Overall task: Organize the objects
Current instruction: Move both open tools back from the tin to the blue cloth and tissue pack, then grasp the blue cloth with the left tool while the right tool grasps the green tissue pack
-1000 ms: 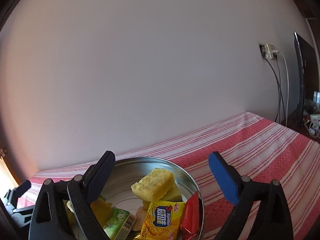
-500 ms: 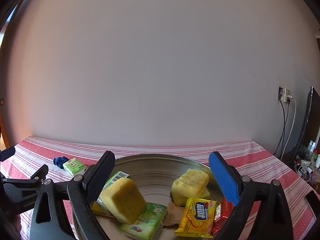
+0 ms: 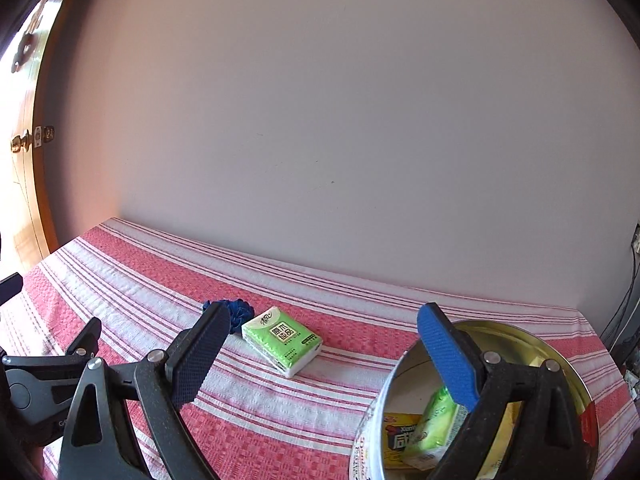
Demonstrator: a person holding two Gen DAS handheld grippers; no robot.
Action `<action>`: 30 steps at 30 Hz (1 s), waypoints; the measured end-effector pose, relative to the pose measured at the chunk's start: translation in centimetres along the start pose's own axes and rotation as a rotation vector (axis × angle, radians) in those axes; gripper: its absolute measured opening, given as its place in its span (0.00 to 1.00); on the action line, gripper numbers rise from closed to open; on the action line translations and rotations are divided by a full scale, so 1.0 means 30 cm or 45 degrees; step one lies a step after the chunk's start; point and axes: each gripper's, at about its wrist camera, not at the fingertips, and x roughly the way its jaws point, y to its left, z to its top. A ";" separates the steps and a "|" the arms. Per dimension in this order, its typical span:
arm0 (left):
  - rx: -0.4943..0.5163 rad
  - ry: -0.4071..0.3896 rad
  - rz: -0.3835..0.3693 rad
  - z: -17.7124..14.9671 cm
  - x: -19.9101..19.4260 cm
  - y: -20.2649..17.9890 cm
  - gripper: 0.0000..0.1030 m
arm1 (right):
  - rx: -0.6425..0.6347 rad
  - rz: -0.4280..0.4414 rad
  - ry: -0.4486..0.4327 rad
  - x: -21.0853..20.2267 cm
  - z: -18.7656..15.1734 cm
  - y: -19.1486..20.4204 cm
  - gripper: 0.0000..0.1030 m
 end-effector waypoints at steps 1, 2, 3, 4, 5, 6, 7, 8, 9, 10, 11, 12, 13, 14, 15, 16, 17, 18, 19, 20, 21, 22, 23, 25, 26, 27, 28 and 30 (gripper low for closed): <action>-0.011 0.007 0.004 0.001 0.009 0.011 1.00 | -0.017 0.001 0.010 0.012 0.007 0.031 0.94; -0.020 0.016 0.005 0.004 0.022 0.023 1.00 | -0.030 0.001 0.022 0.031 0.009 0.044 0.94; -0.026 0.024 0.005 0.006 0.031 0.030 1.00 | -0.042 0.006 0.039 0.051 0.004 0.053 0.94; -0.028 0.031 0.005 0.010 0.041 0.034 1.00 | -0.052 0.017 0.061 0.080 0.010 0.067 0.94; -0.028 0.038 0.004 0.013 0.050 0.038 1.00 | -0.059 0.032 0.089 0.104 0.010 0.078 0.94; -0.028 0.044 0.003 0.015 0.060 0.040 1.00 | -0.063 0.044 0.118 0.129 0.008 0.087 0.94; -0.030 0.050 0.001 0.018 0.070 0.043 1.00 | -0.066 0.053 0.145 0.156 0.005 0.092 0.94; -0.032 0.058 -0.003 0.020 0.078 0.046 1.00 | -0.068 0.062 0.173 0.184 0.002 0.099 0.94; -0.034 0.065 -0.009 0.020 0.085 0.047 1.00 | -0.069 0.065 0.203 0.217 0.000 0.111 0.94; -0.036 0.071 -0.014 0.018 0.092 0.047 1.00 | -0.068 0.065 0.232 0.244 -0.006 0.111 0.94; -0.038 0.077 -0.018 0.016 0.102 0.050 1.00 | -0.063 0.067 0.261 0.270 -0.012 0.107 0.94; -0.041 0.084 -0.022 0.012 0.111 0.051 1.00 | -0.061 0.069 0.288 0.295 -0.019 0.101 0.94; -0.043 0.093 -0.027 0.009 0.121 0.052 1.00 | -0.061 0.064 0.312 0.319 -0.027 0.094 0.93; -0.042 0.105 -0.029 0.006 0.131 0.052 1.00 | -0.061 0.059 0.334 0.342 -0.035 0.086 0.93; -0.041 0.125 -0.033 0.004 0.143 0.052 1.00 | -0.054 0.059 0.357 0.365 -0.043 0.076 0.93; -0.045 0.145 -0.044 0.004 0.153 0.052 1.00 | -0.041 0.059 0.383 0.388 -0.051 0.064 0.93; -0.053 0.155 -0.055 0.004 0.160 0.055 1.00 | -0.013 0.068 0.409 0.406 -0.060 0.050 0.93; -0.059 0.161 -0.060 0.004 0.162 0.057 1.00 | 0.018 0.090 0.453 0.428 -0.066 0.037 0.93; -0.062 0.164 -0.060 0.004 0.165 0.059 1.00 | 0.048 0.115 0.484 0.444 -0.071 0.026 0.93; -0.062 0.167 -0.059 0.004 0.167 0.059 1.00 | 0.067 0.137 0.506 0.457 -0.075 0.018 0.93; -0.059 0.169 -0.061 0.004 0.168 0.059 1.00 | 0.080 0.156 0.527 0.468 -0.079 0.012 0.93; -0.056 0.170 -0.064 0.004 0.168 0.057 1.00 | 0.088 0.174 0.546 0.477 -0.083 0.009 0.92; -0.052 0.172 -0.065 0.005 0.169 0.055 1.00 | 0.095 0.196 0.561 0.484 -0.087 0.006 0.84; -0.043 0.181 -0.066 0.006 0.173 0.050 1.00 | 0.121 0.235 0.560 0.483 -0.090 -0.008 0.77; -0.041 0.186 -0.064 0.006 0.175 0.048 1.00 | 0.126 0.237 0.560 0.481 -0.092 -0.013 0.77; -0.041 0.191 -0.061 0.006 0.177 0.048 1.00 | 0.127 0.234 0.559 0.476 -0.094 -0.017 0.77; -0.041 0.195 -0.058 0.006 0.179 0.047 1.00 | 0.129 0.235 0.556 0.472 -0.096 -0.021 0.76; -0.041 0.205 -0.053 0.007 0.183 0.045 1.00 | 0.132 0.243 0.552 0.461 -0.101 -0.028 0.76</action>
